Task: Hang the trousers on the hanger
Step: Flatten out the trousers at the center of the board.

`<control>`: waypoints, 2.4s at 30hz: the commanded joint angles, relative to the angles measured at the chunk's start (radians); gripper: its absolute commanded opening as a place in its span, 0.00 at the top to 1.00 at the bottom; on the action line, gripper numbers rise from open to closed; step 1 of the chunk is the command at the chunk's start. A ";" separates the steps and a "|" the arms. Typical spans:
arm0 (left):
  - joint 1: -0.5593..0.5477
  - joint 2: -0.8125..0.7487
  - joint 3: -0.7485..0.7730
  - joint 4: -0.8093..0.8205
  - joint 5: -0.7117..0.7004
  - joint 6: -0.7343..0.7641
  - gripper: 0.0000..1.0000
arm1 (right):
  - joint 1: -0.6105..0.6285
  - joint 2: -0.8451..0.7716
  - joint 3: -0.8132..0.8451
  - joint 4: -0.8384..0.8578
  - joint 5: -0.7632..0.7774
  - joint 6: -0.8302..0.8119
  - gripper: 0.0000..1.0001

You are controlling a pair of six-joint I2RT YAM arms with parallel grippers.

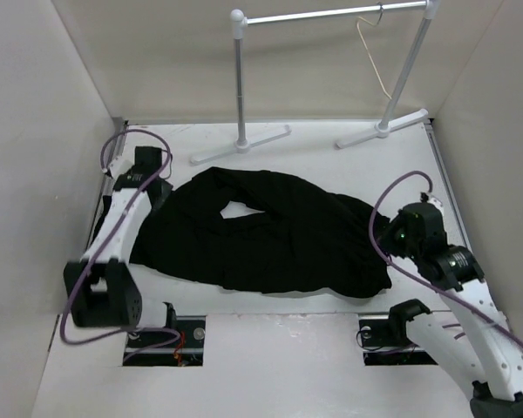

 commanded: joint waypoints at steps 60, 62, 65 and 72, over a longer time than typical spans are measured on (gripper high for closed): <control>0.221 0.600 0.854 0.071 0.197 0.254 1.00 | 0.132 0.377 0.031 0.496 -0.133 -0.125 0.73; 0.219 0.549 0.852 0.089 0.166 0.245 1.00 | 0.132 0.379 0.033 0.505 -0.129 -0.127 0.69; 0.234 0.488 0.786 0.141 0.168 0.225 0.99 | 0.132 0.373 0.027 0.513 -0.129 -0.127 0.66; 0.330 0.549 0.703 0.144 0.192 0.156 0.98 | 0.131 0.355 -0.007 0.511 -0.115 -0.113 0.47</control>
